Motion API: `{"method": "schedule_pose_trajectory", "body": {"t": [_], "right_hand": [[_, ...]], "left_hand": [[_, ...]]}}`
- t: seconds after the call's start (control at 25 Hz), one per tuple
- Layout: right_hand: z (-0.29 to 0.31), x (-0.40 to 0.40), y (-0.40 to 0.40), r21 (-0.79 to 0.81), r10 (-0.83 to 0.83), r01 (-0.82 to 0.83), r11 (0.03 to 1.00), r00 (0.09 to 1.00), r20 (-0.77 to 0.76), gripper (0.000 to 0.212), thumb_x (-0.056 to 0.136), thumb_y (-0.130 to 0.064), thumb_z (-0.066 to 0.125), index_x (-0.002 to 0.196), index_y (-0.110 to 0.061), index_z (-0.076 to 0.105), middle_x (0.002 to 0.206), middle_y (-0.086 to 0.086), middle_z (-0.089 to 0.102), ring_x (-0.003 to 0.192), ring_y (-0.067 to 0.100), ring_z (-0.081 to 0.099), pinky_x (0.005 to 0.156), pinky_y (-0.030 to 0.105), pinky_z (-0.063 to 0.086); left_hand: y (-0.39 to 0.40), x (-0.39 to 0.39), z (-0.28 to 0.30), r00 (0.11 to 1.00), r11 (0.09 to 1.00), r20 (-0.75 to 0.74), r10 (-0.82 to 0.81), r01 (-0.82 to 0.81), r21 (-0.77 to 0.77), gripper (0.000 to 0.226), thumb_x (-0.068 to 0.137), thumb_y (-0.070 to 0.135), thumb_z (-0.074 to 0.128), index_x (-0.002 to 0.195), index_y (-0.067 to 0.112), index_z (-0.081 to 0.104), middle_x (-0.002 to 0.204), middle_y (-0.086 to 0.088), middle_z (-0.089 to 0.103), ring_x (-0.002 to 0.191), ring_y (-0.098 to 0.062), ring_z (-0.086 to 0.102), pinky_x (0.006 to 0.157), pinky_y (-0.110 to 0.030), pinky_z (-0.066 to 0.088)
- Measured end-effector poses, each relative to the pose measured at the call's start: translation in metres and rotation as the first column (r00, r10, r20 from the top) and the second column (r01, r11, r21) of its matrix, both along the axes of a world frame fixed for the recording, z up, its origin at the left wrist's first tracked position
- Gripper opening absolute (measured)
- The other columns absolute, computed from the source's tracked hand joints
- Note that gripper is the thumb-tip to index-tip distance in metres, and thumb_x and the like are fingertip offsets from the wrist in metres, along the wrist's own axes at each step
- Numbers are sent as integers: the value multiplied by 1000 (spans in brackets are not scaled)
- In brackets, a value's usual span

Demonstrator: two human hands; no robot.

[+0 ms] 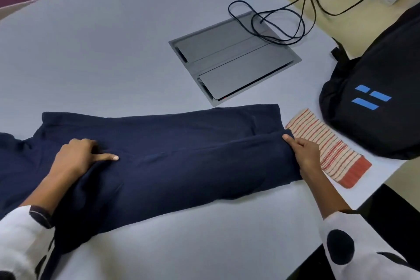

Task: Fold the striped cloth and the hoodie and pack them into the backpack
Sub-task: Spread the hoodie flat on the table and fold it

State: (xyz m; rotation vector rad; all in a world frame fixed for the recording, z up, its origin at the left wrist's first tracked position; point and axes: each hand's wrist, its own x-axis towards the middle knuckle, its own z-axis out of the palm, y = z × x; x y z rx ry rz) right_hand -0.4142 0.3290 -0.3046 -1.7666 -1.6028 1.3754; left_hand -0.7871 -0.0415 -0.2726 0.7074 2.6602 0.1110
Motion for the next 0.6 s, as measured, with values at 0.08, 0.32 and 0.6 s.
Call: {"method": "schedule_pose_trajectory", "body": {"t": [0.08, 0.32, 0.6], "right_hand": [[-5, -4, 2, 40, 6, -8, 999, 998, 63, 47, 81, -36, 72, 65, 5, 57, 58, 4, 46, 64, 19, 44, 56, 24, 35], [-6, -14, -7, 326, 59, -170, 930, 944, 324, 40, 86, -40, 65, 78, 0, 63, 70, 8, 60, 68, 18, 52, 71, 29, 43], [-11, -43, -94, 647, 279, -551, 528, 831, 481, 42, 94, -28, 48, 125, -3, 57, 129, 17, 55, 121, 32, 48, 106, 36, 32]], "left_hand": [[2, -5, -14, 999, 999, 7, -34, 34, -37, 56, 56, 76, 66, 72, 22, 66, 77, -6, 67, 78, -34, 59, 66, -38, 47], [9, -12, -2, 999, 958, 44, -19, 30, -284, 45, 72, 60, 68, 100, 25, 62, 106, -7, 63, 95, -35, 58, 78, -43, 48], [33, 113, -14, 954, 862, -215, -210, 284, 420, 43, 92, 28, 43, 127, 4, 53, 140, -16, 43, 133, -33, 37, 112, -48, 28]]}}
